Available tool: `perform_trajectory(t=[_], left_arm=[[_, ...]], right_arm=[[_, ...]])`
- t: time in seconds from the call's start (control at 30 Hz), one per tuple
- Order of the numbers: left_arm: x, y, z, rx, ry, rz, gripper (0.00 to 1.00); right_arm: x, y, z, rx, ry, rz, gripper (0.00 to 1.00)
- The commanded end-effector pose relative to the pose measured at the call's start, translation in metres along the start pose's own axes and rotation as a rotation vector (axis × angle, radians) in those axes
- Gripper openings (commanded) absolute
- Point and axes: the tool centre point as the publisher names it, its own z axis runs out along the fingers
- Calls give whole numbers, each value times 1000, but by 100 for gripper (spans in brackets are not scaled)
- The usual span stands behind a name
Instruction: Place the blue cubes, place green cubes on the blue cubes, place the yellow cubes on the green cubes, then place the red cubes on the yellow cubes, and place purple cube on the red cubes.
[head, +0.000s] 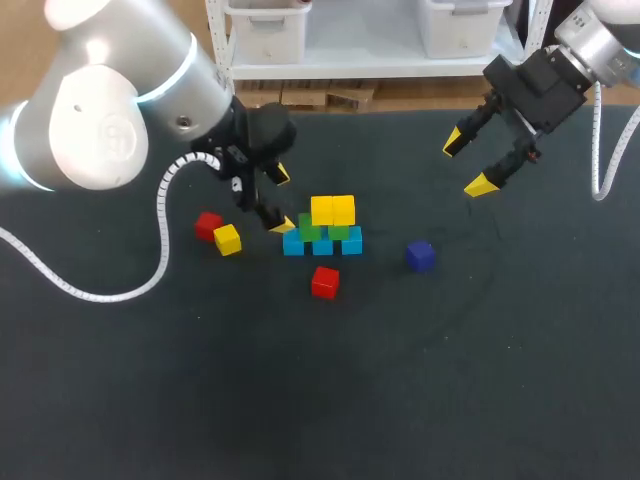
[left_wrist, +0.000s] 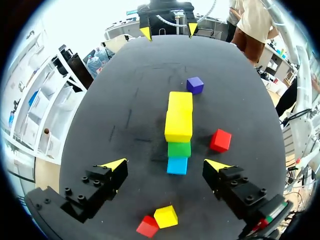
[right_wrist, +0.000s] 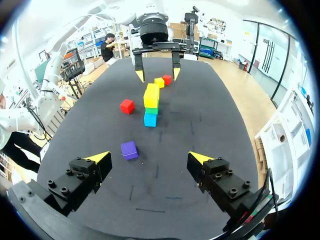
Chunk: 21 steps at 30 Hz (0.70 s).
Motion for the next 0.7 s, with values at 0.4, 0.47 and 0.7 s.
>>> perform_trajectory(t=[0.4, 0.47, 0.7], left_arm=[[74, -20, -15, -31, 52, -115, 81], [79, -20, -12, -24, 56, -117, 80], [81, -13, -8, -21, 46, -98, 77]], right_arm=[[0, -1, 0, -1, -2, -1, 100], [0, -1, 0, -1, -2, -1, 100], [0, -1, 0, -1, -2, -1, 100]])
